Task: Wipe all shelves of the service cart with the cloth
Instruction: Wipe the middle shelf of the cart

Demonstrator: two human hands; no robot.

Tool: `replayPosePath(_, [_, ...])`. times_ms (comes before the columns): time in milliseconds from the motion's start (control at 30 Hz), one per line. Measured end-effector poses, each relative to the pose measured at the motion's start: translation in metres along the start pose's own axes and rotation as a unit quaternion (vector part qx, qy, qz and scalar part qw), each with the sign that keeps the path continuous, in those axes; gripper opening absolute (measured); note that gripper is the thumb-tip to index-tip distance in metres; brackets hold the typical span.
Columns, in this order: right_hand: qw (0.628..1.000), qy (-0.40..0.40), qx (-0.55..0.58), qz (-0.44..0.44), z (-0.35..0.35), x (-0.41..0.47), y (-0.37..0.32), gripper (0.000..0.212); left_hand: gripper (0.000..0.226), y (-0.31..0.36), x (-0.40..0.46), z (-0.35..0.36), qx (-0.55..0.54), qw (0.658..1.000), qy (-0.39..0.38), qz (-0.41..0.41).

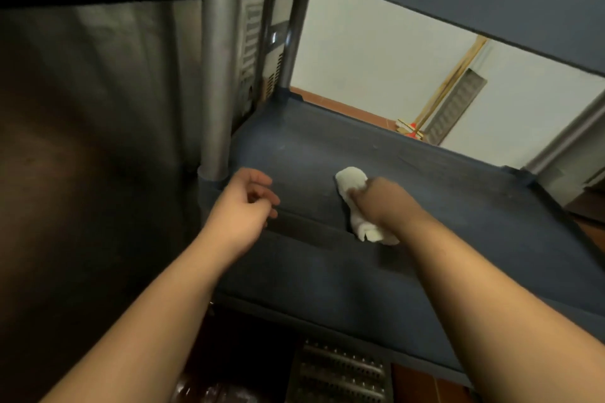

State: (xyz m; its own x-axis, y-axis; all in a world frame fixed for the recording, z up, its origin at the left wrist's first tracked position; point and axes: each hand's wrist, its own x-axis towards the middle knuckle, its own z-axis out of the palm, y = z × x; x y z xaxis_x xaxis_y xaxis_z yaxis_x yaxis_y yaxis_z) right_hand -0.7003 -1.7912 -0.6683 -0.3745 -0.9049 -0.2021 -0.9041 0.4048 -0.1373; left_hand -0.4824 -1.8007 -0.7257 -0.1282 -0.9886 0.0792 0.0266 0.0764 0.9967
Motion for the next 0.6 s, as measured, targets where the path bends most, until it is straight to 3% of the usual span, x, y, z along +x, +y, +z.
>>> replayPosePath(300, [0.993, 0.01, 0.065, -0.098, 0.022, 0.008, -0.12, 0.032, 0.034, -0.005, -0.011, -0.039, -0.025, 0.998, 0.051, -0.039])
replayPosePath(400, [0.989, 0.023, 0.09, -0.114, 0.029, 0.014, -0.143, 0.048, 0.03, -0.002, -0.015, -0.043, -0.017, 0.997, 0.056, -0.056])
replayPosePath(600, [0.981, -0.009, 0.132, -0.142, 0.027, 0.015, -0.164, 0.045, 0.032, 0.004, -0.016, -0.042, -0.004, 0.997, 0.059, -0.052])
